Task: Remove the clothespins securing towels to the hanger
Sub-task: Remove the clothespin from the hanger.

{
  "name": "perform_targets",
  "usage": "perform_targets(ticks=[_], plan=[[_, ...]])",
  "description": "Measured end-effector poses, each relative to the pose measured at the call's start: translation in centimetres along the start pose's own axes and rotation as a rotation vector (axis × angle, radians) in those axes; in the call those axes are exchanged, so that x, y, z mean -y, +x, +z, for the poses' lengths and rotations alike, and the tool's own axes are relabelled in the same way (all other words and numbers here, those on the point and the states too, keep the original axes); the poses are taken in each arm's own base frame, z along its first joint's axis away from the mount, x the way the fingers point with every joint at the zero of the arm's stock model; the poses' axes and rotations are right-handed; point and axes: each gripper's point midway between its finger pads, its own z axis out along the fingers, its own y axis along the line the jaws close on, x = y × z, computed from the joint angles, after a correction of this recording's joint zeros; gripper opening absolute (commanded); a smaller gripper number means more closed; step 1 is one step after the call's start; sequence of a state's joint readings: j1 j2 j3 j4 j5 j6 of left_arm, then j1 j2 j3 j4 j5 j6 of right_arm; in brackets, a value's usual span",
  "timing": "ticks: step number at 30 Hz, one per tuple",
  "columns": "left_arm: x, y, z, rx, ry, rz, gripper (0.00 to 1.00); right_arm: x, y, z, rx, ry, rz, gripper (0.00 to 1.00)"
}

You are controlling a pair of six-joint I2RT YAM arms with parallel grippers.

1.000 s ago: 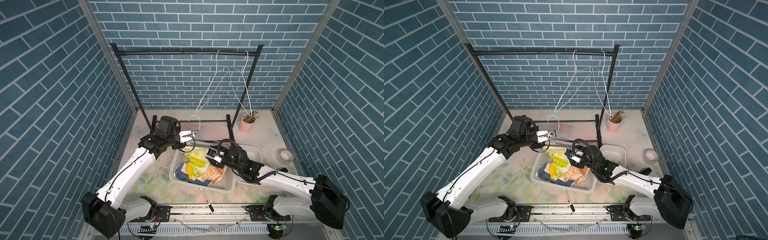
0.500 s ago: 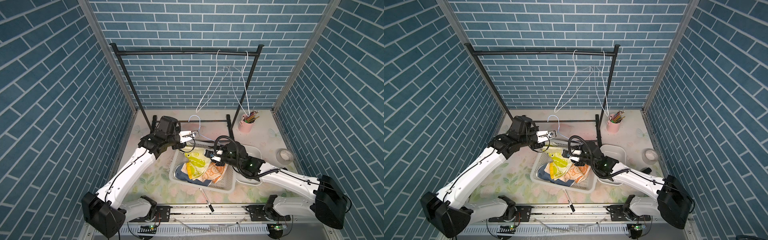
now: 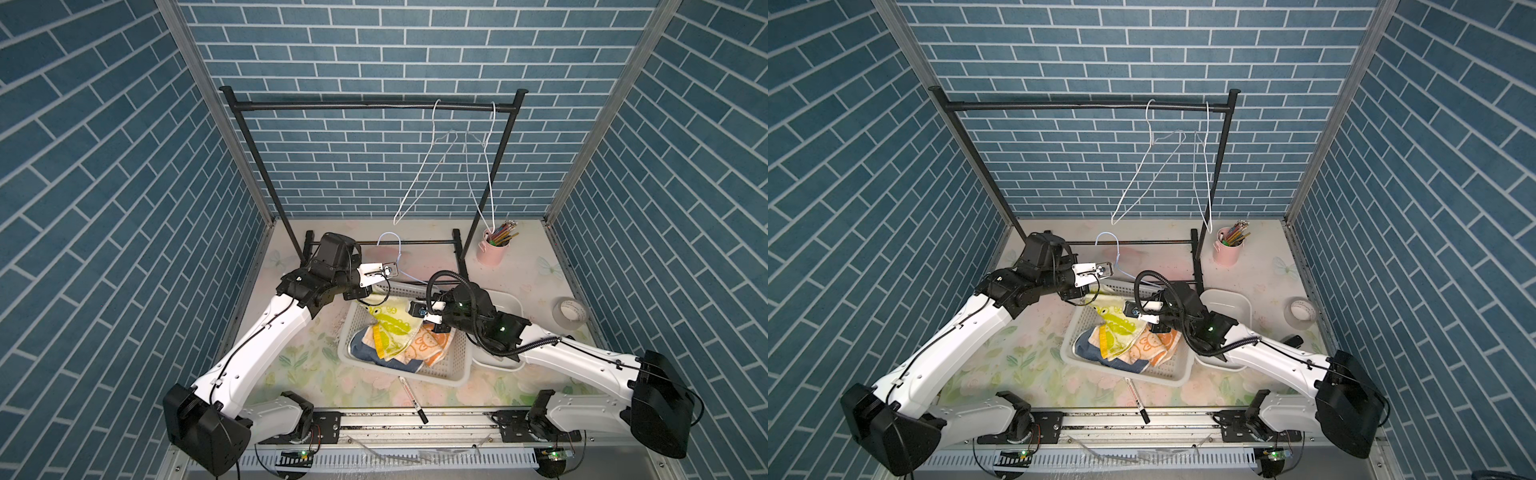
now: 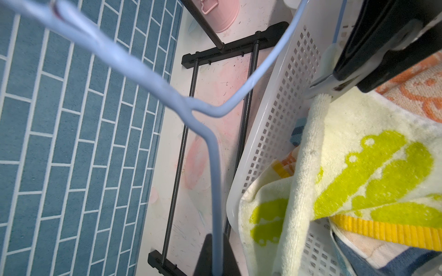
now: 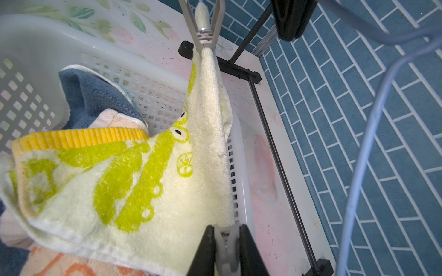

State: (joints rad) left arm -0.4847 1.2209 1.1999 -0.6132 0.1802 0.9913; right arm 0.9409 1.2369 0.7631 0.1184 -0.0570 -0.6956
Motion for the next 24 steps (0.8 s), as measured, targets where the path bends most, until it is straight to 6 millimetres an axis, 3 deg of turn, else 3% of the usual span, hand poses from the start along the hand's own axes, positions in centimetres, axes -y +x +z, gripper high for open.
perform_targets(ticks=[7,12,18,21,24], plan=[[0.1,0.0,0.0,0.000,0.000,0.000,0.00,0.1,-0.1,-0.4,0.001,0.002,0.013,0.01],[0.3,0.3,0.1,-0.004,-0.001,-0.007,0.00,1.2,-1.5,-1.9,0.034,0.029,0.039,0.01],[0.3,0.5,-0.1,-0.007,-0.013,-0.014,0.00,3.2,-3.6,-6.7,0.078,0.093,0.056,0.01],[0.0,0.4,-0.5,-0.005,-0.031,-0.015,0.00,3.4,-2.7,-9.3,0.030,0.114,0.061,0.01],[-0.2,0.3,-0.6,-0.003,-0.043,-0.015,0.00,2.8,-0.6,-11.5,-0.064,0.123,0.064,0.01]])
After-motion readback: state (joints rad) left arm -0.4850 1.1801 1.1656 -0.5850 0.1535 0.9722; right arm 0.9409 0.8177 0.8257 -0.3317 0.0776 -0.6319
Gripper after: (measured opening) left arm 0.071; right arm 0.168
